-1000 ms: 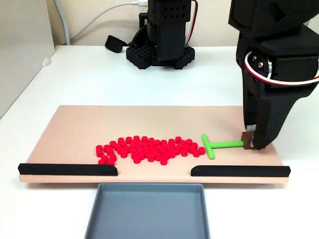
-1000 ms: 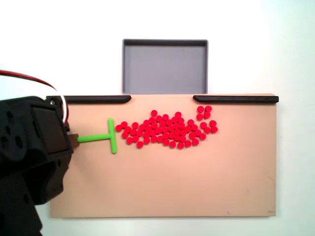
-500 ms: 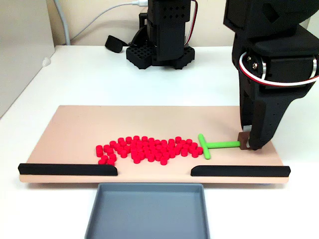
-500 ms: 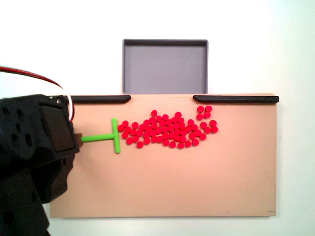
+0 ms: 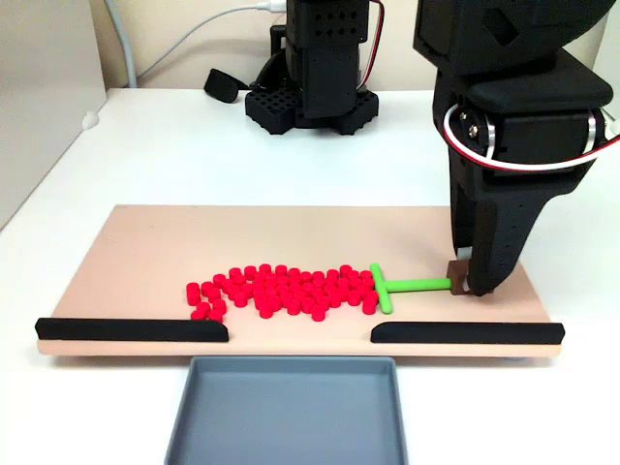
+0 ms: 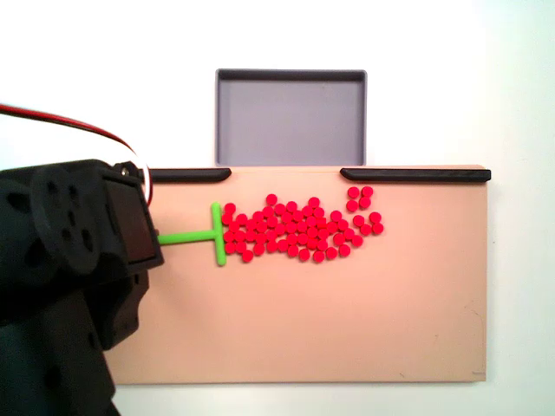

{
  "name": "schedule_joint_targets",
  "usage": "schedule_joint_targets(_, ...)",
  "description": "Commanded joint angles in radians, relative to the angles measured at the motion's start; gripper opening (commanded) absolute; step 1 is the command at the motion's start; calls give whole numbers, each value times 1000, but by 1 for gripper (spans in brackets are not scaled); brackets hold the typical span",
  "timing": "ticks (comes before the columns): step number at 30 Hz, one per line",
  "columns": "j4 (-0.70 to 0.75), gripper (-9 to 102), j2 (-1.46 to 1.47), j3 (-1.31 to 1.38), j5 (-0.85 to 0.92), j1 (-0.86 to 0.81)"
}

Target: Gather the left side granules

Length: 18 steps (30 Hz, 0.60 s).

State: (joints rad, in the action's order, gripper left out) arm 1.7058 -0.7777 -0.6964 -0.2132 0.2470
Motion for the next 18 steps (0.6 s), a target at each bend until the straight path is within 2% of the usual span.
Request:
schedule_joint_targets(1, -5, 0, 0, -2, 11, -15)
schedule_joint_targets(18, -3, 0, -2, -3, 54, -64)
